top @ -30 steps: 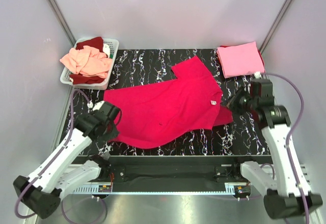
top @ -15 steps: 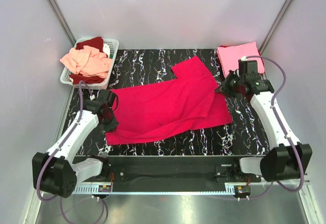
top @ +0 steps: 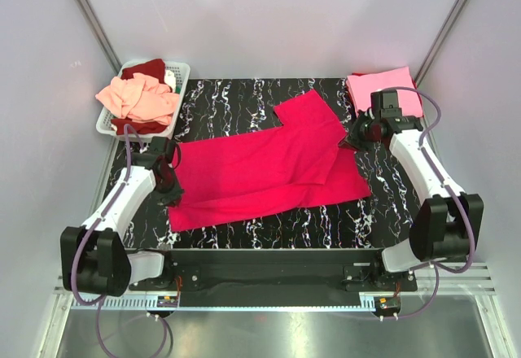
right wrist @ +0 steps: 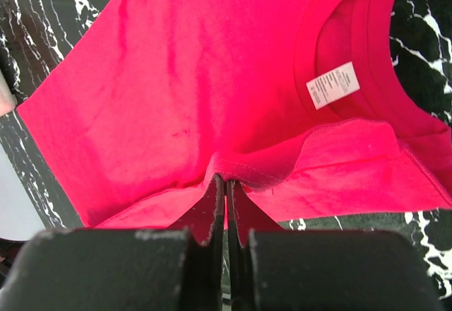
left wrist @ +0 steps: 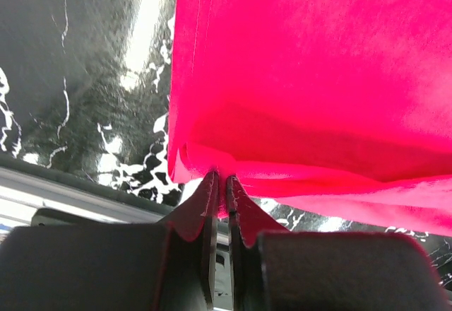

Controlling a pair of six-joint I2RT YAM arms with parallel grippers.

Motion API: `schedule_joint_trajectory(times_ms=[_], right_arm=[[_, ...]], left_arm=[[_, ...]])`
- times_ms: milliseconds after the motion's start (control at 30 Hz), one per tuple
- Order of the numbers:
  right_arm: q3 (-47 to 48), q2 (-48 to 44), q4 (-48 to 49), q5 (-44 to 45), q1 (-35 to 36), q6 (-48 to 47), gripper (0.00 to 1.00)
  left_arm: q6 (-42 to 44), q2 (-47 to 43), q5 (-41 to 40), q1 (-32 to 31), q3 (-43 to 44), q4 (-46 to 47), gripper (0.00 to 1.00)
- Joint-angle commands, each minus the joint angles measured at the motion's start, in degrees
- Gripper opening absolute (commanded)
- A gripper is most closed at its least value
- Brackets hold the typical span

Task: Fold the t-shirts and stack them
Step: Fold the tshirt

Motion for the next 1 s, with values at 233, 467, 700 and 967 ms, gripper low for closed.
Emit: schedule_joint_trajectory(times_ms=[233, 467, 700, 967], right_arm=[[6.1, 7.0, 4.0, 1.4, 0.0, -1.1, 0.00], [9.1, 13.6, 4.5, 1.2, 0.0, -1.7, 0.00], [17.4, 23.5, 4.6, 0.1, 0.0, -2.4, 0.02], [40.2, 37.6, -5.7, -8.2, 0.1, -5.7, 0.69]], left_arm=[[4.5, 4.0, 1.8, 3.1, 3.2, 3.9, 0.09], [6.1, 8.8, 0.8, 3.8, 4.9, 5.1, 0.08], [6.5, 13.9, -0.1, 4.6, 7.9, 5.7, 0.19], [2.9, 12.1, -2.2, 5.0, 17.2, 0.5, 0.50]])
